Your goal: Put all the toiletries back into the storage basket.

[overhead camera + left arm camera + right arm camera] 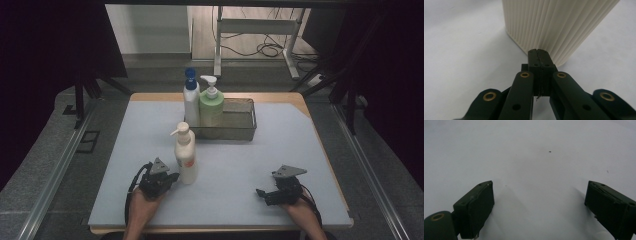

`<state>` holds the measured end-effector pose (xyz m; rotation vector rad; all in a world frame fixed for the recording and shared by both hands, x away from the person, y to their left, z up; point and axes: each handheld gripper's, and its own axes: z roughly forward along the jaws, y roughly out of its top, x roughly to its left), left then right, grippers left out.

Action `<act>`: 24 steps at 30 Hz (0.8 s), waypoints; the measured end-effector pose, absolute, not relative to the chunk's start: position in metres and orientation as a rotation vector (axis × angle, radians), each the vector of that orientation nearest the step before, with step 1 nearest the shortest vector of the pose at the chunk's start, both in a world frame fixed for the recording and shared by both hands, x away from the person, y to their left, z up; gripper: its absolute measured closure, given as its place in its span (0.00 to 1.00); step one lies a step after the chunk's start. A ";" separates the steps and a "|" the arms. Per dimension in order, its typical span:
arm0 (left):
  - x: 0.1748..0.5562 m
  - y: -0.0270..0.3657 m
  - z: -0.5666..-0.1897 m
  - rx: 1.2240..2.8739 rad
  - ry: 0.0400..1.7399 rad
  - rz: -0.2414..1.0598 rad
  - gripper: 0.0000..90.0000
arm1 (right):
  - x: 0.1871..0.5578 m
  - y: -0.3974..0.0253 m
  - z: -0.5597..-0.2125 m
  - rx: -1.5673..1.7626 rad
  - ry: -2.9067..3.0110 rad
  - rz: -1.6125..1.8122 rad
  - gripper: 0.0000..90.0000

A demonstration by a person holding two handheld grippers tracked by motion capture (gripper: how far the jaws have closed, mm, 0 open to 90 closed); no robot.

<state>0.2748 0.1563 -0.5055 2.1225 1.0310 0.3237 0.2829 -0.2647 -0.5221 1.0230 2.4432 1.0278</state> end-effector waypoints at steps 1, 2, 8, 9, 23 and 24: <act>0.275 0.155 -0.506 2.124 1.025 0.320 0.99 | 0.283 -0.265 -0.522 1.022 2.444 1.027 0.10; 0.274 0.153 -0.506 2.127 1.020 0.319 0.99 | 0.283 -0.265 -0.522 1.023 2.443 1.028 0.10; 0.274 0.146 -0.505 2.140 0.985 0.310 0.99 | 0.283 -0.265 -0.522 1.022 2.444 1.027 0.10; 0.274 0.144 -0.505 2.142 0.981 0.308 0.99 | 0.283 -0.265 -0.522 1.021 2.444 1.027 0.10; 0.278 0.122 -0.505 2.174 0.916 0.286 0.99 | 0.283 -0.265 -0.522 1.022 2.443 1.028 0.10; 0.279 0.121 -0.505 2.182 0.906 0.285 0.99 | 0.283 -0.265 -0.522 1.022 2.443 1.028 0.10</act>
